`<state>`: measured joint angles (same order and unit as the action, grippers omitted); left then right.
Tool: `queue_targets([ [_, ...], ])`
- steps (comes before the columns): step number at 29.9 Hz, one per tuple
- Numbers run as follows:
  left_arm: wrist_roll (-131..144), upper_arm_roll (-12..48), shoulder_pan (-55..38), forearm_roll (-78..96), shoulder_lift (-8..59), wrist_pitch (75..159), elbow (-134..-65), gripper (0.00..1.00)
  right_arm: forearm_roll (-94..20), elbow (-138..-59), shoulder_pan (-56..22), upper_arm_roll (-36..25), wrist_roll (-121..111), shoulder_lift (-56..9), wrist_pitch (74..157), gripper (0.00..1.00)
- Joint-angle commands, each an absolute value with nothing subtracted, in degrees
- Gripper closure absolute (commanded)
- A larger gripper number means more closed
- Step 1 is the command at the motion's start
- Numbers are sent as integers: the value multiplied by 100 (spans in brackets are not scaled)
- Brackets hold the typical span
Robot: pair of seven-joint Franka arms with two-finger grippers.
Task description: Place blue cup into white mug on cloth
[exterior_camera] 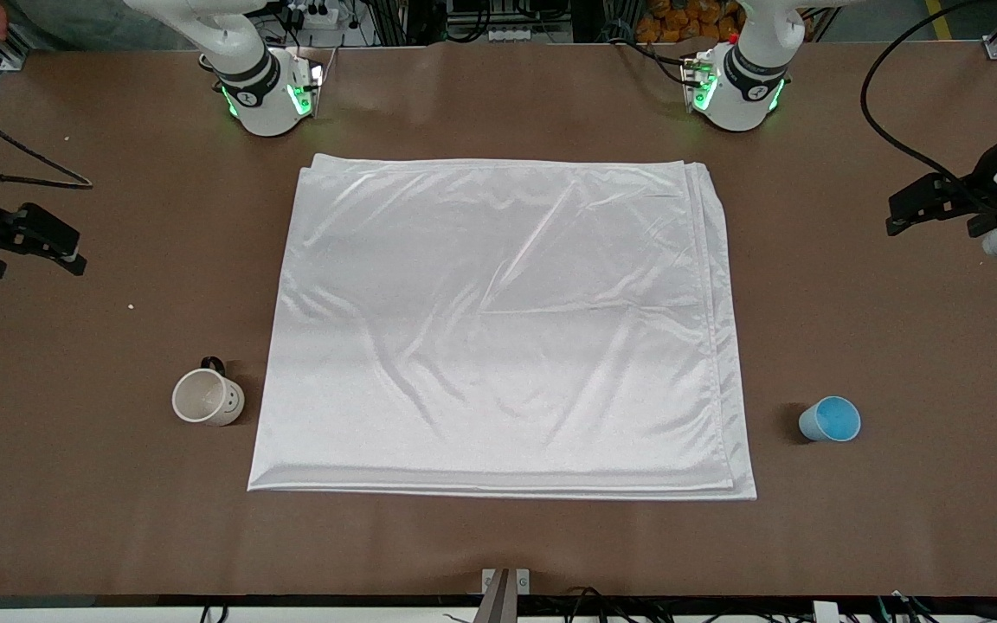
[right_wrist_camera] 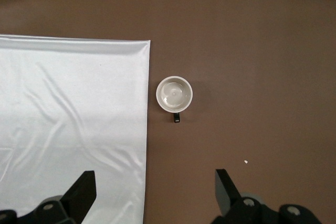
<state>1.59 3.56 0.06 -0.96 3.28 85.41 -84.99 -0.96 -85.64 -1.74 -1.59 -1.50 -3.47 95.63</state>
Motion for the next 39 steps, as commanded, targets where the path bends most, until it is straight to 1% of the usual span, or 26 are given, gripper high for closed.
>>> queue_targets([
  [1,70,352,-18,-211,246,8622,-8596,0,-158,-8692,-193,-193,-97,-211,9554,0],
  [6,88,352,-18,-211,290,8622,-8578,0,-158,-8701,-202,-193,-88,-202,9492,0],
  [12,70,352,44,-211,492,8736,-8578,0,-167,-8692,-202,-193,-97,-202,9492,0],
  [19,44,316,289,-202,1098,8929,-8490,0,-158,-8692,-202,-193,-97,-202,9501,0],
  [24,-70,308,422,-202,1502,9289,-8411,0,-158,-8675,-211,-193,-105,-193,9501,0],
  [39,-167,281,510,-589,2355,10177,-8411,0,-149,-8745,-220,-176,-123,-220,9527,0],
])
